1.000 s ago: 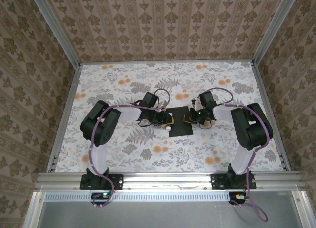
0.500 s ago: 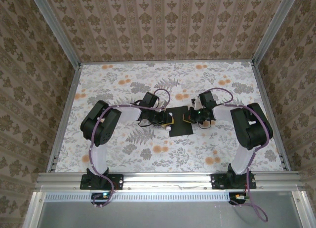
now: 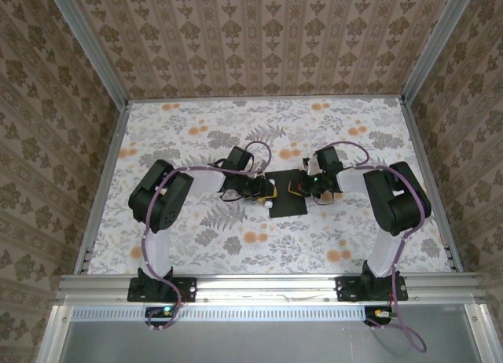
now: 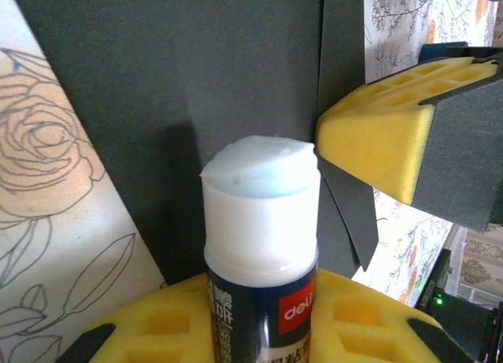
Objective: Place the letter into the envelope and seal it
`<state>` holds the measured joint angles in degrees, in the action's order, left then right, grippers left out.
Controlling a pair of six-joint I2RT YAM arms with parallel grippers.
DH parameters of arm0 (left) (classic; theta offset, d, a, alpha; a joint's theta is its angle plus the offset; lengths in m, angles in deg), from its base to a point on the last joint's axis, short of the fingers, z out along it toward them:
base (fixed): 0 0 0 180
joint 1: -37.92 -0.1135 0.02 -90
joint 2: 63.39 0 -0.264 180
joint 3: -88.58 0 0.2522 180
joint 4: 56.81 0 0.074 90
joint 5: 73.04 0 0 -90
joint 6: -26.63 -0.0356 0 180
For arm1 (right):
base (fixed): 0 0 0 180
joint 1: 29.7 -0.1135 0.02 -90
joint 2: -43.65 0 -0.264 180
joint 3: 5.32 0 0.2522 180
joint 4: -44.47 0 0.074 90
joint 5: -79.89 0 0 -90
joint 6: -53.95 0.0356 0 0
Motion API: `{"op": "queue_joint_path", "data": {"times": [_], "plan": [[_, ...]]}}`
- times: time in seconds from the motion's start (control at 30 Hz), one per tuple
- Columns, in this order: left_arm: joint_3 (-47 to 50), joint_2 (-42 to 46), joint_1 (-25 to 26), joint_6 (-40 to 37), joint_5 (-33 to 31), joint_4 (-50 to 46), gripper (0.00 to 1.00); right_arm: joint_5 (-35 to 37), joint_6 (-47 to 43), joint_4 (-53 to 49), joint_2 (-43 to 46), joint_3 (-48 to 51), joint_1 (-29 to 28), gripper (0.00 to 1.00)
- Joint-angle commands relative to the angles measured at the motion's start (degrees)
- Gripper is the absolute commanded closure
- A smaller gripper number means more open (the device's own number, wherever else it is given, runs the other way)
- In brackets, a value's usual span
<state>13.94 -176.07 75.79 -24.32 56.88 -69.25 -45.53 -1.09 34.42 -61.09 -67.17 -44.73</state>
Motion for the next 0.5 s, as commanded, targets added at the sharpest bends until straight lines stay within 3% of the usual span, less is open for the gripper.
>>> {"op": "queue_joint_path", "data": {"times": [0.0,0.47], "plan": [[-0.89,-1.84,0.62,0.07,0.23,-0.38,1.00,0.65,-0.03,-0.71,-1.84,1.43,-0.40,1.00],[-2.18,-2.18,0.79,-1.32,0.43,-2.35,1.00,0.65,0.32,-2.11,-0.40,-2.61,-0.14,1.00]]}}
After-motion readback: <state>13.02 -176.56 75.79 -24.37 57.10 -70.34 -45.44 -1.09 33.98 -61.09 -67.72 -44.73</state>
